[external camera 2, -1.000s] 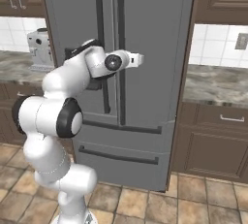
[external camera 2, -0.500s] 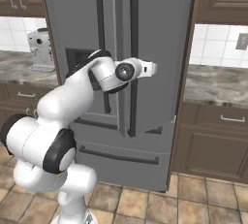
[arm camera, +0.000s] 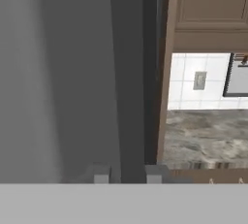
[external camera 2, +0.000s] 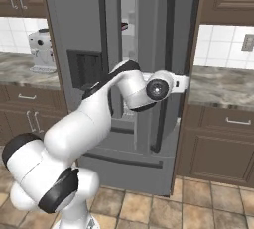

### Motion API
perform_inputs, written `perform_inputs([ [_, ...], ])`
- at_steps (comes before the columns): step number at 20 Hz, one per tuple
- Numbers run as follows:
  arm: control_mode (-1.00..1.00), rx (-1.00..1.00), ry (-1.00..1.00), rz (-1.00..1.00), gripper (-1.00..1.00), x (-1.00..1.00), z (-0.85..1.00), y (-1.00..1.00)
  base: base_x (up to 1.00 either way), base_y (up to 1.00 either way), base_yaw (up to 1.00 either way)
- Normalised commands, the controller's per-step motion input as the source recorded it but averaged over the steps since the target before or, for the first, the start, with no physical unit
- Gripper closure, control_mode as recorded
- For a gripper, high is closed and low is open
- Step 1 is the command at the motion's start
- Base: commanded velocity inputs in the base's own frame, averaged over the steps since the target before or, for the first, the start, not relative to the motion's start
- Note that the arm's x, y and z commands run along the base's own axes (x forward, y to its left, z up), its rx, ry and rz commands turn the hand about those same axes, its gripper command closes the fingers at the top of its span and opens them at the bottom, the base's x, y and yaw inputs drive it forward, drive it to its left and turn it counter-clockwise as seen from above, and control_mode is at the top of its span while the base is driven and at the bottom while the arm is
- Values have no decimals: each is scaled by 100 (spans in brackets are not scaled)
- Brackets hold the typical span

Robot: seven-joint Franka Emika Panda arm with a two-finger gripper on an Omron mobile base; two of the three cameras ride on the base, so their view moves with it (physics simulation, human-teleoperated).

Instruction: Take the cakes from the fridge and place them on the empty tray on the dining counter.

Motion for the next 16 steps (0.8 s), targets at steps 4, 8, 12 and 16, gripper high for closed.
perform_inputs([
  [4,-100,0,-7,5,-100,-54,21,-55,0,0,0],
  [8,-100,-4,-37,-3,-100,-100,6,10,0,0,0],
  [12,-100,-14,-55,-22,-100,-100,0,72,0,0,0],
  [16,-100,-20,-28,-21,-100,-49,3,100,0,0,0],
])
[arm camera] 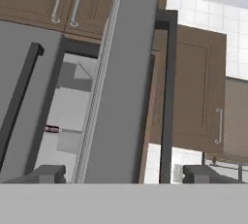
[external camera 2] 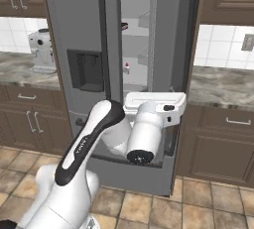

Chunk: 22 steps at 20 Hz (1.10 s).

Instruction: Take the cakes from the fridge and place them on the empty tray on the dining counter.

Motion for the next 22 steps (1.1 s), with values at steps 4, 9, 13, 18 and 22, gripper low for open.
perform_inputs([
  [4,-100,-20,-6,-10,-100,-27,22,100,0,0,0],
  [9,-100,-17,5,-1,-100,-11,27,100,0,0,0],
  [13,-100,-6,20,-5,-100,7,31,85,0,0,0],
  [18,-100,-3,38,-23,-100,58,29,50,0,0,0],
  [22,-100,-8,53,-39,-100,73,36,17,0,0,0],
])
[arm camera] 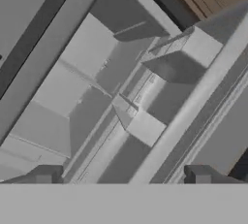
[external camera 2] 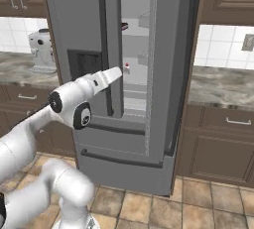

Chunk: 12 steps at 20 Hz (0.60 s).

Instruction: Take the cakes from the fridge and place them on the empty tray on the dining counter.

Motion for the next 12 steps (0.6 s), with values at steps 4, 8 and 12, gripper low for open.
perform_inputs([
  [4,-100,-12,57,-37,-100,70,33,18,0,0,0],
  [8,-100,-7,40,-14,-100,84,12,6,0,0,0],
  [12,-100,-3,32,0,-100,93,-6,-11,0,0,0],
])
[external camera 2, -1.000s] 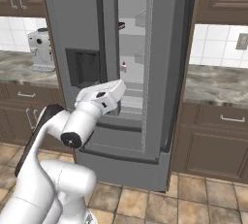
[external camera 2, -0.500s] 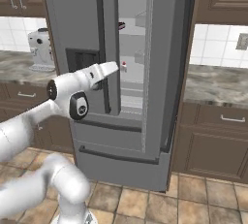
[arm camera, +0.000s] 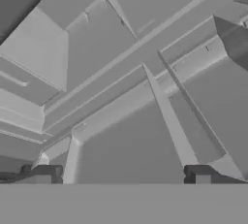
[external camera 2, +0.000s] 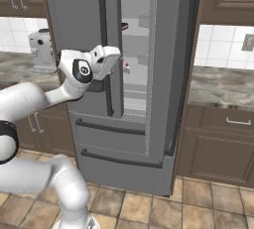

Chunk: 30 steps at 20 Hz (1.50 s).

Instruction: Take the cakes from the fridge and place them on the empty tray on the dining counter.

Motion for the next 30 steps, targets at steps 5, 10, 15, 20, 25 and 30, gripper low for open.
perform_inputs([
  [5,-100,-4,32,0,-100,88,-18,-53,0,0,0],
  [10,-100,-5,34,-4,-100,60,-17,-96,0,0,0],
  [15,-100,-3,31,-11,-100,13,-17,-100,0,0,0],
  [20,-100,0,18,-17,-100,-19,-23,-100,0,0,0],
  [25,-100,0,7,-21,-100,-47,-31,-100,0,0,0],
  [30,-100,2,0,-18,-100,-58,-28,-100,0,0,0],
])
